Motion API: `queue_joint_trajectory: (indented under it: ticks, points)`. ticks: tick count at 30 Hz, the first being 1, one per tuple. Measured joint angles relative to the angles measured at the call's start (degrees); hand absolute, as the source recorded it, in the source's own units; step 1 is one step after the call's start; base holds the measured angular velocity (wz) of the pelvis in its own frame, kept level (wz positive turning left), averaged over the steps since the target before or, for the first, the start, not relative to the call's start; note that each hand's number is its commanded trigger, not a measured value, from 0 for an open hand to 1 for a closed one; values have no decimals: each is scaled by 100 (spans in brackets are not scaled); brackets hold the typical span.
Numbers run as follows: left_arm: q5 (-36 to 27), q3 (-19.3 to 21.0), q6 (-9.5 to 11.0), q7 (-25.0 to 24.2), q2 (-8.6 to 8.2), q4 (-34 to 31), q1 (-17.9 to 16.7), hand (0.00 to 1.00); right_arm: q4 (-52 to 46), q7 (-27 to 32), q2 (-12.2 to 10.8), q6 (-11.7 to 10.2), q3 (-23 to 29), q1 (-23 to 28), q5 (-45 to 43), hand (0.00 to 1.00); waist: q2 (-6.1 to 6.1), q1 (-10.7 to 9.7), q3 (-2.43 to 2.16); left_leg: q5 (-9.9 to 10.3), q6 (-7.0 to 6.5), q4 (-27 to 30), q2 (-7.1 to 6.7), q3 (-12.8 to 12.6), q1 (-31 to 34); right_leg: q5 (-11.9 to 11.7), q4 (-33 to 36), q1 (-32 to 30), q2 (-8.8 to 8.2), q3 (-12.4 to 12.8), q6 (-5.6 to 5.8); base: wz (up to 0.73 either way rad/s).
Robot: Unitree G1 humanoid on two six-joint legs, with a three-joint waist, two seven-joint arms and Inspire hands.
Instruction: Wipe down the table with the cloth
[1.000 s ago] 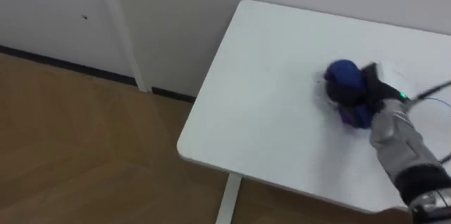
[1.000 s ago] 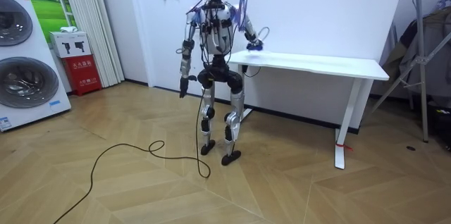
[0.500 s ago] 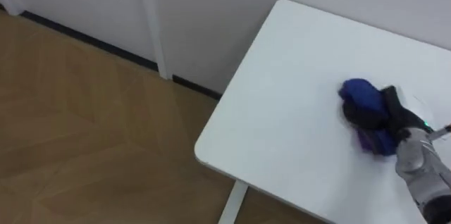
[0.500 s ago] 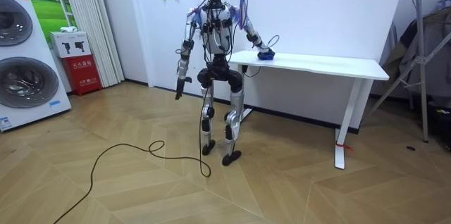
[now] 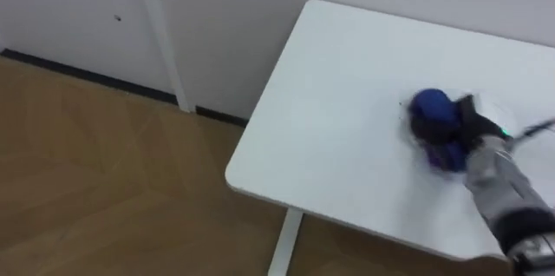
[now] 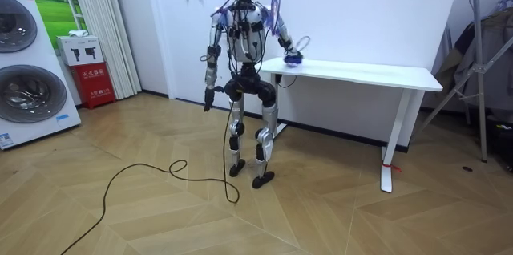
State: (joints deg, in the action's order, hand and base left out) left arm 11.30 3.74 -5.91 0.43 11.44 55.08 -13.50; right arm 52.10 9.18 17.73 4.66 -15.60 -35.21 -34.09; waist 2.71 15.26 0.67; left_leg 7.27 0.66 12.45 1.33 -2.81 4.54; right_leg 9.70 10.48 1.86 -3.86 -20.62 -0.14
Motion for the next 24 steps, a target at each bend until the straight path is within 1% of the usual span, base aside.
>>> queue_joint_trajectory:
  ticks: [1, 2, 3, 4, 5, 6, 7, 8, 9, 10, 11, 12, 13, 14, 15, 16, 17, 18, 20, 21, 22, 23, 24]
  points:
    - [-34, 0, 2, 0, 3, 0, -11, 0, -68, -33, 8, -26, -1, -47, -29, 100, 18, 92, 8, -11, 3, -17, -5, 28, 13, 9, -12, 0, 3, -15, -12, 30]
    - [-48, 6, -6, 4, 4, -1, -99, 0, -115, -45, 18, -67, 2, -161, -55, 100, 47, 231, -1, -36, 3, -44, -15, 60, 24, 15, -66, 28, 2, -75, -14, 42]
    - [-56, 42, -8, 7, 6, 1, -194, 0, -48, -42, 57, -165, 17, -284, 46, 100, 60, 242, -2, -50, -1, -42, -54, 183, 47, 30, -91, 76, -15, -174, 10, 50]
    - [-54, 59, -27, 9, 6, 6, -255, 0, 0, -39, 99, -213, 59, -305, 82, 100, 59, 226, 1, -53, -5, -41, -87, 270, 51, 41, -99, 112, -27, -240, 27, 66]
    - [-52, 61, -68, 16, 17, 11, -359, 0, 166, 22, 219, -238, 109, -294, 153, 100, 66, 227, -2, -57, -11, -46, -130, 399, 50, 62, -95, 177, -54, -345, 62, 67]
    - [-42, 72, -103, 16, 29, 21, -453, 0, 394, 44, 340, -240, 158, -237, 226, 100, 83, 210, -5, -68, -29, -70, -141, 496, 37, 75, -90, 228, -86, -379, 83, 60]
    - [-43, 81, -118, 15, 29, 21, -483, 0, 505, 51, 405, -250, 239, -168, 250, 100, 84, 204, -5, -72, -35, -69, -169, 534, 37, 76, -92, 253, -93, -413, 85, 56]
    - [-40, 82, -122, 14, 29, 15, -538, 0, 772, 62, 536, -273, 484, 20, 306, 100, 86, 139, -4, -79, -47, -66, -218, 612, 40, 80, -95, 305, -113, -492, 92, 57]
    - [-53, 112, -117, 12, 35, 2, -587, 0, 1025, 76, 640, -283, 743, 230, 440, 100, 94, 16, -2, -93, -69, -69, -240, 632, 44, 89, -93, 355, -135, -478, 107, 59]
    - [-52, 129, -117, 12, 47, 3, -604, 0, 1178, 105, 691, -297, 889, 364, 558, 100, 97, -62, -2, -98, -78, -69, -267, 634, 42, 90, -96, 383, -143, -475, 109, 47]
    - [-40, 216, -112, 13, 52, 1, -641, 0, 1215, 307, 791, -499, 1226, 664, 776, 100, 130, -208, -6, -113, -102, -69, -295, 603, 41, 117, -67, 389, -184, -443, 153, 21]
    - [-28, 337, -106, 12, 64, 2, -628, 0, 1237, 330, 977, -632, 1444, 884, 806, 100, 167, -322, 1, -110, -106, -70, -314, 579, 44, 144, -92, 395, -208, -430, 198, 8]
    - [-29, 391, -90, 12, 77, 5, -641, 0, 1248, 337, 1042, -667, 1575, 983, 822, 100, 180, -383, 8, -108, -107, -71, -316, 570, 45, 144, -96, 398, -207, -431, 198, -6]
    - [-34, 521, -47, 13, 107, 6, -619, 0, 1279, 370, 1125, -692, 1827, 1169, 919, 100, 208, -516, 1, -108, -108, -71, -311, 503, 45, 144, -91, 394, -208, -428, 198, -18]
    - [-29, 665, 17, 17, 130, 0, -567, 0, 1348, 408, 1218, -718, 2065, 1360, 1008, 100, 233, -599, -12, -97, -122, -69, -305, 363, 44, 144, -84, 367, -204, -410, 198, -23]
    - [-19, 729, 43, 19, 135, -8, -537, 0, 1379, 425, 1265, -724, 2168, 1454, 1011, 100, 237, -641, -15, -81, -128, -65, -298, 342, 44, 144, -87, 360, -198, -410, 198, -26]
    - [21, 790, 81, 30, 144, -35, -487, 0, 1443, 481, 1346, -728, 2323, 1634, 1028, 100, 243, -755, -24, -74, -128, -63, -290, 308, 45, 145, -85, 350, -195, -378, 199, -25]
    - [20, 808, 117, 38, 146, -117, -487, 0, 1459, 516, 1399, -728, 2428, 1805, 1102, 100, 239, -811, -50, -55, -131, -62, -264, 235, 40, 145, -80, 320, -186, -292, 199, -28]
    - [13, 815, 137, 59, 146, -197, -484, 0, 1464, 569, 1405, -727, 2513, 1980, 1177, 100, 222, -896, -57, 3, -126, 1, -206, 122, 14, 144, -75, 329, -168, -273, 198, -36]
    - [11, 804, 137, 57, 142, -220, -473, 0, 1461, 608, 1405, -723, 2548, 2083, 1182, 100, 188, -948, -67, 65, -115, 109, -189, 115, 25, 143, -74, 352, -148, -274, 197, -29]
    - [11, 800, 137, 55, 136, -222, -469, 0, 1463, 622, 1402, -705, 2559, 2106, 1182, 100, 190, -987, -79, 94, -113, 146, -174, 110, 14, 143, -72, 388, -139, -273, 196, -15]
    - [25, 774, 132, 50, 124, -222, -458, 0, 1450, 632, 1393, -639, 2563, 2165, 1181, 100, 132, -1046, -70, 150, -112, 224, -157, 94, 0, 143, -58, 440, -125, -276, 196, -14]
    - [27, 703, 133, 46, 105, -227, -452, 0, 1409, 671, 1374, -568, 2580, 2198, 1154, 100, 90, -1024, -70, 225, -111, 336, -107, 36, -10, 147, -14, 465, -113, -274, 191, -22]
